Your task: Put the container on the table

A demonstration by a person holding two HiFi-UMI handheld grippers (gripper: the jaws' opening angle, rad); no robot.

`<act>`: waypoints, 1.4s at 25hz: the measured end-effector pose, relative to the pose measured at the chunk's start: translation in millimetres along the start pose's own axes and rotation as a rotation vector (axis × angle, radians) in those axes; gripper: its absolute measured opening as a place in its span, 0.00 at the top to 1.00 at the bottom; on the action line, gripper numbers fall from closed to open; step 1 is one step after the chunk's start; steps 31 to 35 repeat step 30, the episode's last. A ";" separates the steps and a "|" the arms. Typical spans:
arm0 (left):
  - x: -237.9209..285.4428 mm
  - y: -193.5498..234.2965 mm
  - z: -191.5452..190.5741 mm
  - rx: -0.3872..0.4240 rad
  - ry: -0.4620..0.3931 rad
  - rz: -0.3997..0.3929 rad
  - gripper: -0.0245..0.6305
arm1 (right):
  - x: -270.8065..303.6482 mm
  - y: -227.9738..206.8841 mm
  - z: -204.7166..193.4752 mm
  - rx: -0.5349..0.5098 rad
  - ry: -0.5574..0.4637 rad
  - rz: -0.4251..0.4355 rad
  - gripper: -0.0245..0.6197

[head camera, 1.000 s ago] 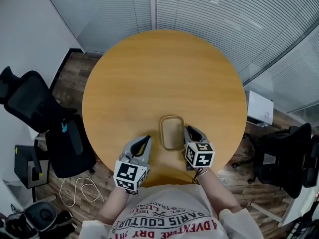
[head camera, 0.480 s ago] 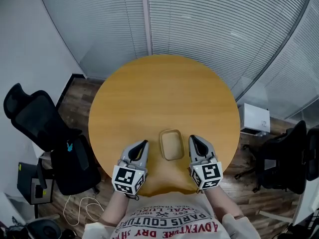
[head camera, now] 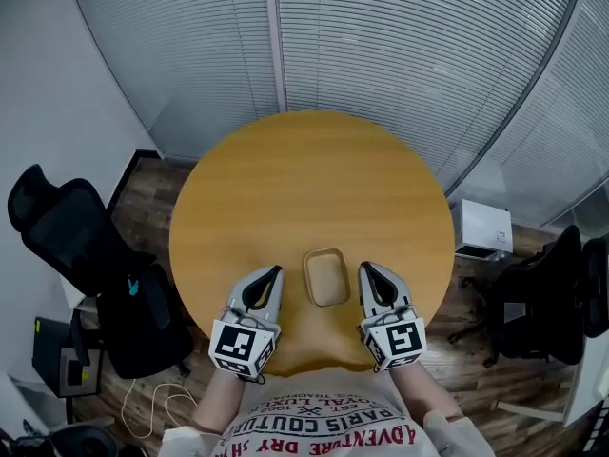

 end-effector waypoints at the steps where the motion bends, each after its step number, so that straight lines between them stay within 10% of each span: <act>1: -0.7 -0.3 -0.1 -0.002 0.000 0.000 0.95 | -0.2 0.9 0.2 -0.005 -0.001 0.002 0.95; 35: 1.9 -0.7 -8.5 -0.011 0.033 -0.010 0.95 | 4.1 12.6 -9.2 0.000 0.033 0.019 0.95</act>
Point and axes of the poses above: the fingertips, and each gripper's own axes: x forward along the fingers, y to its left, z out of its top, the point moved 1 cm from there along -x, backward along the fingers, and after that the axes turned 1 degree about -z, right-handed, at the moved point
